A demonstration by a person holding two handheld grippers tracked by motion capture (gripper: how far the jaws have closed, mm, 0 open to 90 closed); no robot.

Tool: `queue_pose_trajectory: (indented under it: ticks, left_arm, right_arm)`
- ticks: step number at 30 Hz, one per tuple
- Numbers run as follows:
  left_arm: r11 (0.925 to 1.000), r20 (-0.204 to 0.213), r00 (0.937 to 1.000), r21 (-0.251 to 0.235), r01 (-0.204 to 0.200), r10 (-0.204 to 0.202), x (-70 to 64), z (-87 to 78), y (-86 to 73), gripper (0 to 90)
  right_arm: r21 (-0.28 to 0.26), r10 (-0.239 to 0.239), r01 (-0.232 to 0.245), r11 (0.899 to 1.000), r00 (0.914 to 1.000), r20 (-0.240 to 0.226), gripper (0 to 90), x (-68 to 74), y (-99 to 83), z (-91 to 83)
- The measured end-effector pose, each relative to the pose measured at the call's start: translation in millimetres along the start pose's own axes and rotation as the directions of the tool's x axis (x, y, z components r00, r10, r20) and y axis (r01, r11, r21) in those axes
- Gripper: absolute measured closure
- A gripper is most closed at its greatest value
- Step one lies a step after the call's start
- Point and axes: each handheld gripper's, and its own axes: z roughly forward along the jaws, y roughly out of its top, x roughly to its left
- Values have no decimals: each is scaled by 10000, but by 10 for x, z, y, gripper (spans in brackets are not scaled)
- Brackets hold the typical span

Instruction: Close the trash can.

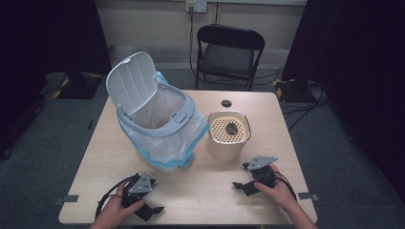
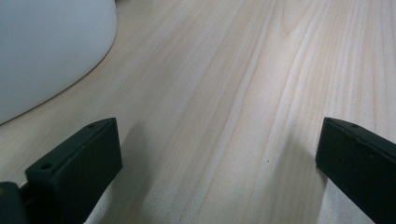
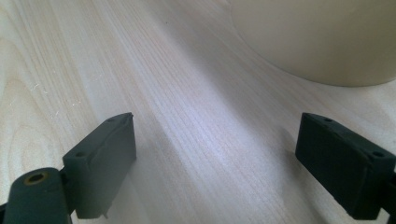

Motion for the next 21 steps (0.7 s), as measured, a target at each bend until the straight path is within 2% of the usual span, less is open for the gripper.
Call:
queue_pose_trajectory:
  ticks: [4,8,10,12,14,16,21]
  left_arm:
    - [10000,2,10000,-19,4,-4,-8,-6,-7,0]
    - [9998,-21,10000,169,47,-47,-6,-46,-2,20]
    - [9999,-159,9998,97,129,-127,12,-81,-5,95]
    - [9987,-151,9987,117,495,-493,36,-131,3,200]
    - [9980,-234,9977,6,638,-638,71,-185,14,147]
    - [9973,-366,9967,-103,721,-725,98,-250,40,171]
    - [9951,-114,9951,-6,987,-987,148,-416,125,160]
  right_arm:
    - [5,1,-1,10000,10000,3,117,0,1,0]
    - [9,6,-6,10000,10000,11,116,1,0,0]
    - [6,15,-15,10000,10000,29,116,3,-1,-1]
    - [-7,9,-9,10000,10000,41,116,3,-1,0]
    - [-10,17,-17,10000,10000,47,116,4,-1,0]
    - [-10,27,-26,10000,10000,71,116,6,-2,-1]
    - [-8,91,-91,10000,9999,144,116,15,-5,-4]
